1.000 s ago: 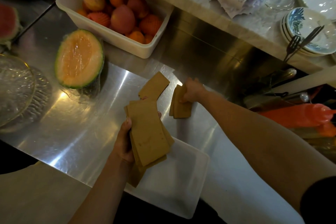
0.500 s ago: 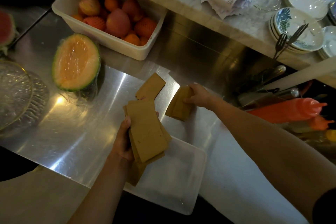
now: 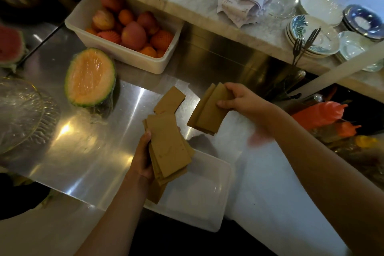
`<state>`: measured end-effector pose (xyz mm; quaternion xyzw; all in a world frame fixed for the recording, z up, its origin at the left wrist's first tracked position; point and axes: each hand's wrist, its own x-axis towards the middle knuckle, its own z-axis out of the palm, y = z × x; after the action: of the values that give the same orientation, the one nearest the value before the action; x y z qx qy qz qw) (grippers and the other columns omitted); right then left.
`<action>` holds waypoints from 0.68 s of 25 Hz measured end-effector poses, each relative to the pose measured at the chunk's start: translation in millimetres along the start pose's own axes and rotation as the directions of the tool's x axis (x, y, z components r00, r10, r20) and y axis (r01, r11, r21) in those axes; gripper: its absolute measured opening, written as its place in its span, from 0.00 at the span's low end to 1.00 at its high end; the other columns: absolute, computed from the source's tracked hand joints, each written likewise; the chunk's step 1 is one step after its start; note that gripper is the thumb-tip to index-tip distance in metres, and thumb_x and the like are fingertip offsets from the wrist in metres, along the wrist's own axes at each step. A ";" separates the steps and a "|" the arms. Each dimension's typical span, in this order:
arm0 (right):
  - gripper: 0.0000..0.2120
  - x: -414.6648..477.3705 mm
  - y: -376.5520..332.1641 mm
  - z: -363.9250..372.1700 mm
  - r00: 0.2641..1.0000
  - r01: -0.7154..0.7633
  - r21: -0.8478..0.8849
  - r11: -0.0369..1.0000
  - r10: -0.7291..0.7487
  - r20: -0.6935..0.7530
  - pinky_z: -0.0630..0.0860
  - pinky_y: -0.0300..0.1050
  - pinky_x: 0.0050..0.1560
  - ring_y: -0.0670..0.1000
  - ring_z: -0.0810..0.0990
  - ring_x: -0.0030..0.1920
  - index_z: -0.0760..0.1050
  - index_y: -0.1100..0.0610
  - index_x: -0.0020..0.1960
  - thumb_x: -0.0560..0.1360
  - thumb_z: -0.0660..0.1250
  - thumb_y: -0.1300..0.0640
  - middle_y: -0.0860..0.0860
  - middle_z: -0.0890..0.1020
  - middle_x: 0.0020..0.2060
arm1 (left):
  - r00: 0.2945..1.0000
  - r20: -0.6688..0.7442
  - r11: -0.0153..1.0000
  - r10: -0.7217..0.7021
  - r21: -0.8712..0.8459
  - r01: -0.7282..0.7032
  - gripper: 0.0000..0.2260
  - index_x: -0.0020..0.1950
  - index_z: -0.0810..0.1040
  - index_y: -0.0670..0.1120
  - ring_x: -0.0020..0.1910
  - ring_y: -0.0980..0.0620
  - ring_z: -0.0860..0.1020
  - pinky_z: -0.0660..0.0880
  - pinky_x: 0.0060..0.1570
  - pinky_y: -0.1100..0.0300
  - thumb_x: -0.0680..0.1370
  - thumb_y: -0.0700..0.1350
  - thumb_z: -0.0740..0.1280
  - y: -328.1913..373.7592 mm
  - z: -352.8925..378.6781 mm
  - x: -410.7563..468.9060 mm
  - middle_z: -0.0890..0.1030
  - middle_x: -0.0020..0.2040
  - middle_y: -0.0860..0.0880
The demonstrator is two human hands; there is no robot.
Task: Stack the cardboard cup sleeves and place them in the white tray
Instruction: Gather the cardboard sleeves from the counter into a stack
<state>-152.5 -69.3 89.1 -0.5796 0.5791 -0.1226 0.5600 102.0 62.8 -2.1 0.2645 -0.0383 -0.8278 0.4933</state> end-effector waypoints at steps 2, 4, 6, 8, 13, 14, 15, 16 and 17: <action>0.19 -25.8 -25.0 -3.0 0.996 0.063 -0.001 0.998 -0.062 0.062 0.78 0.49 0.56 0.53 0.77 0.59 0.69 0.53 0.64 0.76 0.68 0.60 0.52 0.76 0.59 | 1.000 -0.004 0.999 -0.015 0.035 0.016 0.48 0.69 0.68 0.44 0.49 0.44 0.83 0.81 0.43 0.46 0.54 0.57 0.83 1.7 5.3 -5.5 0.83 0.53 0.43; 0.19 -48.3 -50.4 -1.1 0.981 0.125 0.002 0.992 -0.124 0.151 0.79 0.48 0.54 0.52 0.79 0.58 0.69 0.54 0.64 0.75 0.68 0.60 0.52 0.77 0.58 | 0.999 -0.035 0.997 -0.026 0.065 0.028 0.51 0.70 0.66 0.44 0.48 0.44 0.83 0.81 0.44 0.46 0.53 0.57 0.83 2.1 10.2 -9.9 0.83 0.53 0.43; 0.20 -69.3 -74.3 9.7 0.963 0.180 -0.032 0.983 -0.169 0.211 0.80 0.43 0.52 0.49 0.80 0.56 0.69 0.53 0.64 0.74 0.68 0.60 0.50 0.77 0.57 | 0.995 -0.096 0.996 -0.008 0.090 0.017 0.54 0.71 0.67 0.44 0.48 0.42 0.83 0.81 0.42 0.46 0.50 0.58 0.84 1.8 10.8 -14.2 0.84 0.53 0.41; 0.20 -82.9 -91.0 28.1 0.953 0.228 -0.131 0.965 -0.193 0.236 0.80 0.39 0.49 0.47 0.80 0.54 0.69 0.52 0.64 0.74 0.69 0.59 0.48 0.77 0.56 | 0.991 -0.129 0.992 -0.016 0.125 0.032 0.55 0.72 0.67 0.45 0.51 0.38 0.82 0.81 0.42 0.42 0.48 0.58 0.84 1.1 13.0 -19.6 0.81 0.59 0.39; 0.25 -88.4 -99.8 74.1 0.958 0.254 -0.404 0.879 -0.173 0.227 0.77 0.46 0.58 0.48 0.76 0.58 0.66 0.52 0.69 0.75 0.70 0.54 0.49 0.73 0.62 | 0.992 -0.124 0.982 -0.031 0.179 0.053 0.57 0.72 0.67 0.47 0.52 0.36 0.81 0.81 0.43 0.40 0.47 0.58 0.84 2.6 21.0 -31.9 0.78 0.63 0.37; 0.27 -89.3 -99.0 81.6 0.963 0.253 -0.446 0.858 -0.179 0.202 0.74 0.44 0.59 0.49 0.74 0.60 0.65 0.51 0.71 0.75 0.70 0.54 0.50 0.72 0.64 | 0.994 -0.108 0.982 -0.032 0.182 0.052 0.55 0.71 0.69 0.46 0.49 0.37 0.83 0.81 0.41 0.41 0.46 0.58 0.84 3.1 23.8 -35.3 0.81 0.59 0.38; 0.28 -91.8 -98.2 89.4 0.967 0.250 -0.496 0.832 -0.187 0.173 0.70 0.40 0.58 0.49 0.72 0.62 0.64 0.51 0.72 0.75 0.70 0.53 0.50 0.70 0.67 | 0.995 -0.092 0.981 -0.030 0.189 0.047 0.53 0.68 0.71 0.46 0.48 0.38 0.84 0.81 0.39 0.43 0.46 0.58 0.84 4.1 26.0 -38.8 0.83 0.55 0.38; 0.29 -94.5 -96.8 97.1 0.969 0.246 -0.550 0.798 -0.199 0.145 0.67 0.38 0.57 0.50 0.71 0.64 0.62 0.51 0.73 0.75 0.69 0.53 0.50 0.69 0.68 | 0.997 -0.078 0.979 -0.024 0.200 0.039 0.51 0.66 0.73 0.46 0.46 0.39 0.84 0.81 0.37 0.45 0.46 0.58 0.84 4.7 29.3 -42.3 0.84 0.52 0.39; 0.29 -96.8 -94.2 104.6 0.968 0.247 -0.585 0.772 -0.217 0.123 0.65 0.38 0.57 0.51 0.69 0.66 0.62 0.51 0.73 0.76 0.69 0.53 0.50 0.68 0.69 | 0.997 -0.075 0.977 -0.014 0.213 0.030 0.50 0.64 0.74 0.46 0.45 0.40 0.84 0.81 0.36 0.46 0.45 0.58 0.84 5.0 31.4 -45.3 0.85 0.50 0.40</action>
<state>-48.5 34.0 176.9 -0.7958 0.4985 0.0113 0.3437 108.0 91.9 44.6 0.3463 -0.1063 -0.8142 0.4538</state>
